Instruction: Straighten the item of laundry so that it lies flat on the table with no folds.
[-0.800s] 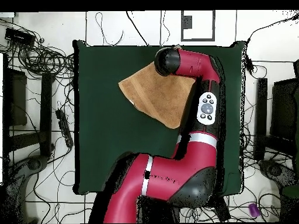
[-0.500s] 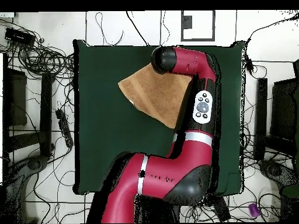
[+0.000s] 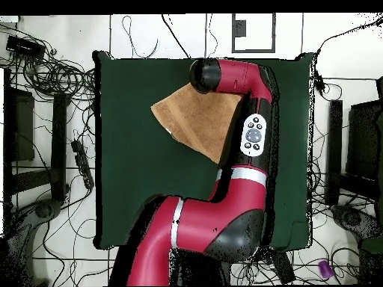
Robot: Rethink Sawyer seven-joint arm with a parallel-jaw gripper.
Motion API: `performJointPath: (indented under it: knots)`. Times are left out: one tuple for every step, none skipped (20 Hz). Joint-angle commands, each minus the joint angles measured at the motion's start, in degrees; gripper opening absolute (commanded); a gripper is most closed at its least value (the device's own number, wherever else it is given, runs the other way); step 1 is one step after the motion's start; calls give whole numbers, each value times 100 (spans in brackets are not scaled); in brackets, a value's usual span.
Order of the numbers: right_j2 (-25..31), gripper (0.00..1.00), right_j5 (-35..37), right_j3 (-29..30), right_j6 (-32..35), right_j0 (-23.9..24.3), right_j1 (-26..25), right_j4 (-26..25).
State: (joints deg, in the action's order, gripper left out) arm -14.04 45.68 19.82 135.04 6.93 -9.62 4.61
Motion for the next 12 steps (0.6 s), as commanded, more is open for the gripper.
performJointPath:
  knots:
    - [367, 100, 826, 990, 1135, -205, -478, 245]
    - [402, 100, 938, 1156, 952, -193, -331, 272]
    - [408, 100, 1134, 1339, 787, -193, -153, 297]
    - [392, 100, 1353, 1535, 629, -187, 56, 311]
    - [376, 100, 1571, 1731, 470, -181, 265, 326]
    - [359, 100, 1754, 1884, 328, -175, 445, 332]
    - [343, 100, 1879, 1995, 152, -163, 599, 314]
    - [326, 100, 2004, 2106, -23, -151, 753, 296]
    - [307, 100, 2052, 2170, -224, -136, 881, 242]
    - [289, 100, 2159, 2193, -399, -113, 987, 194]
    - [297, 100, 2291, 2201, -574, -84, 1079, 152]
    - [307, 100, 2436, 2187, -705, -46, 1166, 120]
